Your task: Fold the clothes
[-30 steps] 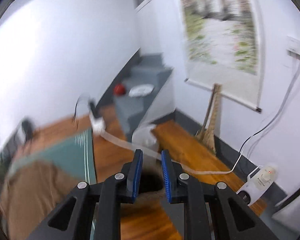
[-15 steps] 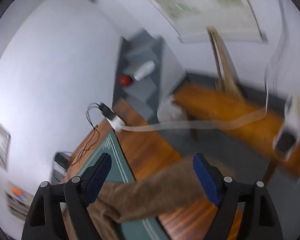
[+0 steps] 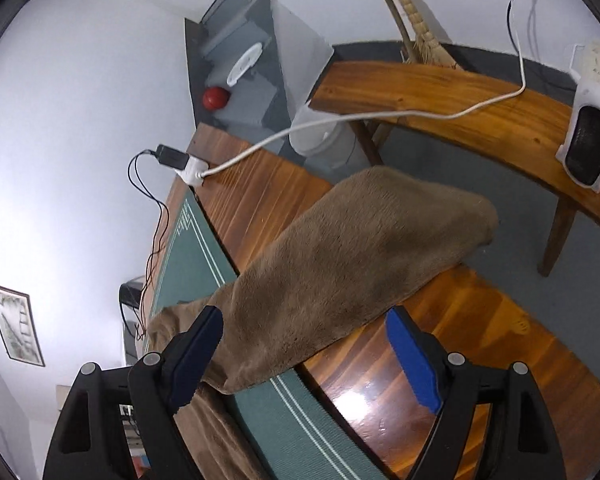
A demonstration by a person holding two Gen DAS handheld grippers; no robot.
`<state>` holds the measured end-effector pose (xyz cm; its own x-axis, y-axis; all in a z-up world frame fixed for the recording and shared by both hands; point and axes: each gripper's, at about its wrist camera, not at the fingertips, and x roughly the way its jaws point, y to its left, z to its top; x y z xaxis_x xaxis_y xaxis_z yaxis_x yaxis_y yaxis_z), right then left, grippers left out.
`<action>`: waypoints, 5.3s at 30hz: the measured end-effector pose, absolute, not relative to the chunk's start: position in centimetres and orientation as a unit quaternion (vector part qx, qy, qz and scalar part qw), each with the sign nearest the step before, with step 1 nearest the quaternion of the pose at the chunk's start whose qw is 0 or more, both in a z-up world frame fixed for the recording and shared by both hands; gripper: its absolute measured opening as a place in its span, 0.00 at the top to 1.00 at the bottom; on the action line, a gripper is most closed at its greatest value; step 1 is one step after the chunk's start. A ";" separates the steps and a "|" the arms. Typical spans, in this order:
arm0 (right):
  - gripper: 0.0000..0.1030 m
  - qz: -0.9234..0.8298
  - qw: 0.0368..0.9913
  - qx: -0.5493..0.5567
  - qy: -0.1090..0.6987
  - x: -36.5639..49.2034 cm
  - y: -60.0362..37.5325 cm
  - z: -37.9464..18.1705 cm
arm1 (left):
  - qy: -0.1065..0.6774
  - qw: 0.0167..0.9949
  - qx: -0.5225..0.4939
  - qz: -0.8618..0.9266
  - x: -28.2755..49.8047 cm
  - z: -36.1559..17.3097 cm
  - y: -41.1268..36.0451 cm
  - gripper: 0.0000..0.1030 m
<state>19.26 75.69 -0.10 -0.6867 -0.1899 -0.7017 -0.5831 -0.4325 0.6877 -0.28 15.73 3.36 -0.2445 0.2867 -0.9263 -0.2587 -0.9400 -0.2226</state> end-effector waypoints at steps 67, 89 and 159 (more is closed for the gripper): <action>0.86 0.847 -0.227 -0.399 0.268 7.2 46.2 7.6 | -0.088 0.182 -0.609 0.767 -1.2 -0.8 14.2 0.10; 0.21 0.842 -0.188 -0.488 0.133 9.6 40.3 1.6 | -0.206 0.303 -0.610 0.703 -5.2 -3.3 20.1 0.10; 0.21 0.886 0.042 -0.461 0.010 -10.2 49.7 3.6 | -0.278 0.142 -0.499 0.809 -14.2 2.2 -0.7 0.84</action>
